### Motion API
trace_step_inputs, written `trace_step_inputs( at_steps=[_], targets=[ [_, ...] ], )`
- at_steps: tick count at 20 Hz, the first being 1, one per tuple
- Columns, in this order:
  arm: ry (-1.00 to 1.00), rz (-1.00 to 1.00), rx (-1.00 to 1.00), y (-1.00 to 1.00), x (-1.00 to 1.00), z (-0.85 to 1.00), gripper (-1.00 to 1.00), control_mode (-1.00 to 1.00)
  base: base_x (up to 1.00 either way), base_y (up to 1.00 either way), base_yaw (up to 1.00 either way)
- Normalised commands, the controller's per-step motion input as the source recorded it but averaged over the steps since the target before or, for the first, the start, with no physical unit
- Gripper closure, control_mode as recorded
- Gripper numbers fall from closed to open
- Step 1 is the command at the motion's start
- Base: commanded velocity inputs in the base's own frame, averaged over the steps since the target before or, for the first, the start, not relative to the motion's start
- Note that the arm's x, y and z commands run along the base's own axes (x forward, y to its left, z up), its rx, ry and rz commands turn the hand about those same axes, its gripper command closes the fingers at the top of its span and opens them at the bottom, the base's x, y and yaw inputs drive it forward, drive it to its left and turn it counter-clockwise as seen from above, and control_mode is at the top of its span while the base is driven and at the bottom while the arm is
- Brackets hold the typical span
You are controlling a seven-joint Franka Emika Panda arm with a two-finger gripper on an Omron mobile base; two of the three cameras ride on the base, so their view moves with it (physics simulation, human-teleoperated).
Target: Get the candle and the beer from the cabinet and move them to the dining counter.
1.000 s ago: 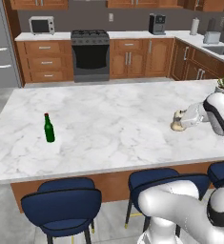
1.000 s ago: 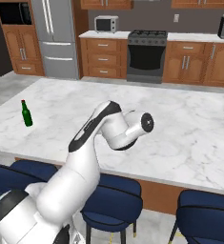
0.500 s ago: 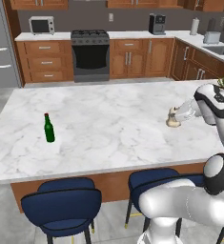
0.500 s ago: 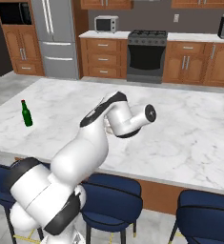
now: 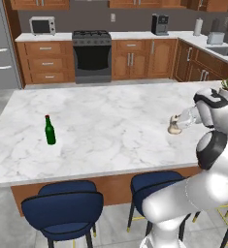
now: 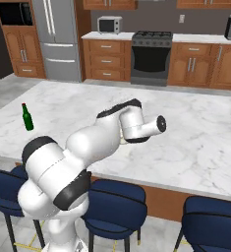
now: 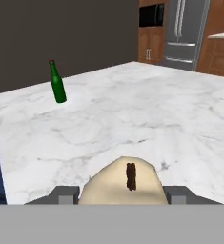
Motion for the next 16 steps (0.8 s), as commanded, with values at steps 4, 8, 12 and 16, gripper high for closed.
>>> trace_step_inputs(
  at_steps=[4, 8, 12, 16],
  targets=[
    [0.00, 0.06, 0.00, -0.05, 0.16, -0.49, 1.00, -1.00, 0.00, 0.00, 0.00],
    [0.00, 0.05, 0.00, -0.03, 0.24, -0.34, 1.00, -1.00, 0.00, 0.00, 0.00],
    [0.00, 0.05, 0.00, 0.00, 0.35, -0.33, 1.00, -1.00, 0.00, 0.00, 0.00],
    [0.00, 0.05, 0.00, 0.00, 0.25, -0.32, 1.00, -1.00, 0.00, 0.00, 0.00]
  ],
)
